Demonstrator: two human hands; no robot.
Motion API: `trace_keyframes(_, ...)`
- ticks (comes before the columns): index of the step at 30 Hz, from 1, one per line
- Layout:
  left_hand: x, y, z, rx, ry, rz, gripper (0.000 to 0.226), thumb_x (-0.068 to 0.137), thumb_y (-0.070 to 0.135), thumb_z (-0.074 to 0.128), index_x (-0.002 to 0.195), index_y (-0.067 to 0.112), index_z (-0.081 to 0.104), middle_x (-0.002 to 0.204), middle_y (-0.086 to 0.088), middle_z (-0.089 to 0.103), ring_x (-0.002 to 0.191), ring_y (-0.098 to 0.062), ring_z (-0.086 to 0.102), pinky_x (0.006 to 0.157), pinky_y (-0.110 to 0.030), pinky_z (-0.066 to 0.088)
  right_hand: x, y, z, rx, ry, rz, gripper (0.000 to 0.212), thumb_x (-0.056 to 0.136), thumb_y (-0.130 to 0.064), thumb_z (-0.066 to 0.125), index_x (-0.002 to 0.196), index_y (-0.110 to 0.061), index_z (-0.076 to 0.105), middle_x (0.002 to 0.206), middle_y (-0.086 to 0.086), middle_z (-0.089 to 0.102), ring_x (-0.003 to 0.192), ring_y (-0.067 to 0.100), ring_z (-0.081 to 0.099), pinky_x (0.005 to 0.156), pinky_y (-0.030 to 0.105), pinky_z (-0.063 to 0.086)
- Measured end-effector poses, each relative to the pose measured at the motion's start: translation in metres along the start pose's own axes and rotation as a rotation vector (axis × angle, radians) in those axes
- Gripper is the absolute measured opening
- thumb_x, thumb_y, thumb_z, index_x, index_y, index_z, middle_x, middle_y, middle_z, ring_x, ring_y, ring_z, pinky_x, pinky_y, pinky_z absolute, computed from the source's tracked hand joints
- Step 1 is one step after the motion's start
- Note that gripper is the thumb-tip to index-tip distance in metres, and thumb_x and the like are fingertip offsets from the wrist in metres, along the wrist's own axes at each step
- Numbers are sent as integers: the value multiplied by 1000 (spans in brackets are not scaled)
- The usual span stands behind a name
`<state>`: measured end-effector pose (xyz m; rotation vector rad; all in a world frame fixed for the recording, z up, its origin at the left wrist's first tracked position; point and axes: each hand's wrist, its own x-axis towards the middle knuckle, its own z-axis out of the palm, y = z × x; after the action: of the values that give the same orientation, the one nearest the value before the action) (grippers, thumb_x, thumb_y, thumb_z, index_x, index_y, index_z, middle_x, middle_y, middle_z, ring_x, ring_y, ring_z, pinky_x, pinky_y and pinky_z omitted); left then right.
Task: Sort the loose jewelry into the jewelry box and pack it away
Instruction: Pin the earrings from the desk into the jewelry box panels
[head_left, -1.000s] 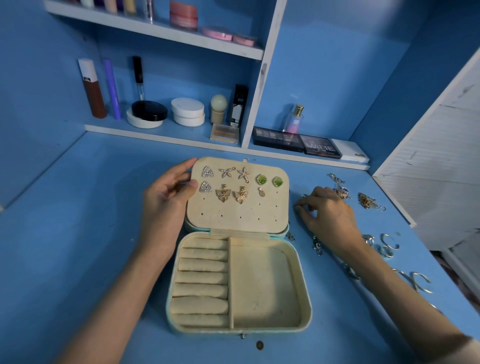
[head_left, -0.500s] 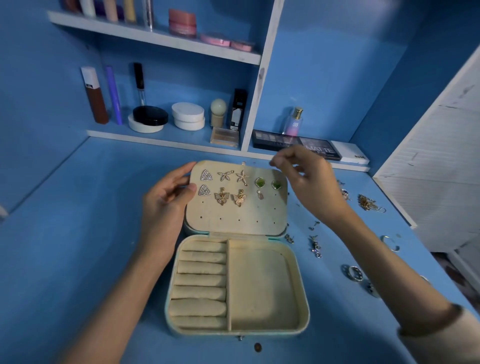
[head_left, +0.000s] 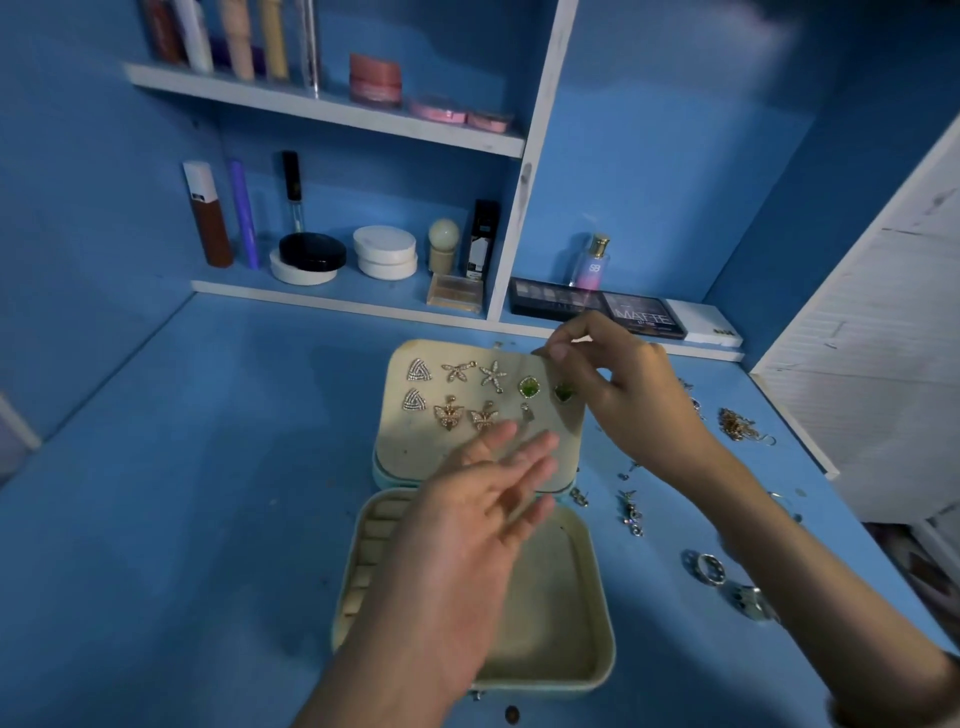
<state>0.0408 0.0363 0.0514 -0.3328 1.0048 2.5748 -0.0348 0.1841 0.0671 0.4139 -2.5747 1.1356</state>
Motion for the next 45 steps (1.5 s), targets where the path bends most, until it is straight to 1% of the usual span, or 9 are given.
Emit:
trace_keyframes(3,2,-5,3,-261,16,-167,54,67,1,53,120,4,56,107,-17,71,110,-27,61,97,-40,44,-3,-1,-2,-10,14,-13,9,96,-20,50,89,-19,56,80,2,72,74,37,62,64,35,45)
trace_keyframes(9,5,-5,7,-415,44,-170,42,76,2,48,118,-2,58,109,-21,69,117,-30,56,104,-44,39,-13,-4,-5,-47,45,-53,7,95,-23,50,90,-23,56,86,-4,72,77,48,61,64,50,50)
trace_keyframes(13,2,-4,7,-460,18,-167,39,79,6,47,115,-6,58,110,-22,69,120,-29,54,103,-43,38,-23,-11,-8,-42,52,-64,7,95,-19,51,92,-17,58,88,0,72,81,21,67,69,45,50)
trace_keyframes(16,-2,-5,7,-476,20,-155,48,76,8,49,122,-5,55,109,-23,68,118,-29,55,105,-45,36,-33,-17,-11,-19,58,-57,7,95,-20,52,90,-23,57,92,-8,72,81,16,68,66,40,50)
trace_keyframes(20,-14,-5,4,-498,24,-156,53,73,12,54,124,-4,55,110,-22,68,116,-30,57,105,-45,36,-49,-27,-19,17,52,-63,6,94,-22,54,88,-23,56,94,-17,71,90,-3,65,67,18,49)
trace_keyframes(30,-40,-24,1,-333,153,-89,35,56,19,65,90,12,71,95,-12,74,103,-20,64,95,-35,43,-95,-50,-30,34,-158,-65,14,85,-38,56,85,-26,62,82,-21,71,84,-5,66,73,15,48)
trace_keyframes(34,-42,-32,-1,-300,176,-68,32,64,21,58,94,15,69,100,-10,74,104,-17,63,92,-30,42,-84,-47,-31,86,-207,-5,9,86,-29,63,82,-22,66,76,-13,71,74,-3,65,70,12,47)
trace_keyframes(38,-44,-36,-6,-307,165,-57,38,65,19,58,101,13,68,104,-10,73,105,-18,62,90,-32,43,-61,-30,-26,51,-249,64,7,87,-19,65,82,-22,69,80,-8,70,81,10,65,80,27,49)
trace_keyframes(45,-43,-38,-11,-322,140,-58,33,66,19,56,96,14,69,103,-8,73,107,-16,61,90,-31,43,-51,-22,-16,91,-503,118,13,85,-13,64,81,-23,71,79,-13,70,69,-4,60,66,8,42)
